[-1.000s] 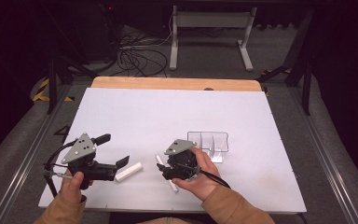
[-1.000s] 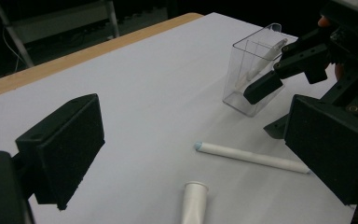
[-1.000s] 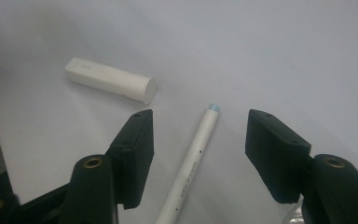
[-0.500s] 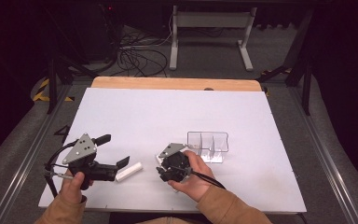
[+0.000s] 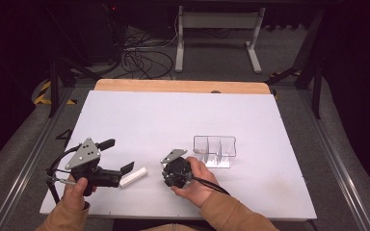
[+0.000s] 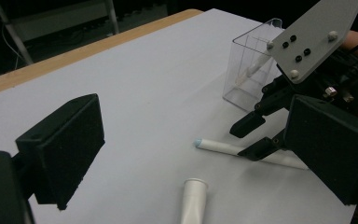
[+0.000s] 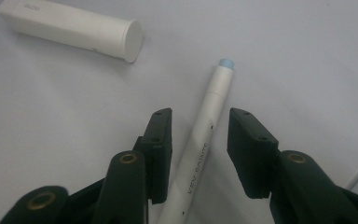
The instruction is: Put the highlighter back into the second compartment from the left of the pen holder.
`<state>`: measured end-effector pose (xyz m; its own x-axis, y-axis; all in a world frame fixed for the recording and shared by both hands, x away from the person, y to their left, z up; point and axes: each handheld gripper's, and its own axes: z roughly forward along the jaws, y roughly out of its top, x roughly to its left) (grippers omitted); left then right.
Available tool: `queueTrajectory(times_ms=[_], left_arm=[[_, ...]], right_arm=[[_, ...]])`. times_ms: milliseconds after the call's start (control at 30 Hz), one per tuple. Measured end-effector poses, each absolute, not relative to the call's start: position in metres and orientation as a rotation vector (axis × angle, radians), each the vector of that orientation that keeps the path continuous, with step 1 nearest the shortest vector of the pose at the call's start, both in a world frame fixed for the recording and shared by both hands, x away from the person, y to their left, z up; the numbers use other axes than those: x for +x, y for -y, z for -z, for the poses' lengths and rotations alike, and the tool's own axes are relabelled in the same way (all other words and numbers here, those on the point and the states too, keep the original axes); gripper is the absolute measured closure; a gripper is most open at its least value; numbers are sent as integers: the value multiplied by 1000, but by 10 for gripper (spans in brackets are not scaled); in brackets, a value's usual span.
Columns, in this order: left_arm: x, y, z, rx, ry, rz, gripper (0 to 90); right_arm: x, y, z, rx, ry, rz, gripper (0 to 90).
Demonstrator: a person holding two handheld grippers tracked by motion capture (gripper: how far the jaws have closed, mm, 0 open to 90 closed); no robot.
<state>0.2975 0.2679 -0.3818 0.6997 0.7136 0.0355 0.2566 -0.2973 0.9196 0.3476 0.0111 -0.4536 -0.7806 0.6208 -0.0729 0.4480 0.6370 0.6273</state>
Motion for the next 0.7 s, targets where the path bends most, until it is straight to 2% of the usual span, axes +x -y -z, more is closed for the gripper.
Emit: queueTrajectory(times_ms=[700], left_arm=[[298,-267,383,1873,-757,-549,59]], right_arm=[[346,-18,464,1067,-2514,-856,751]])
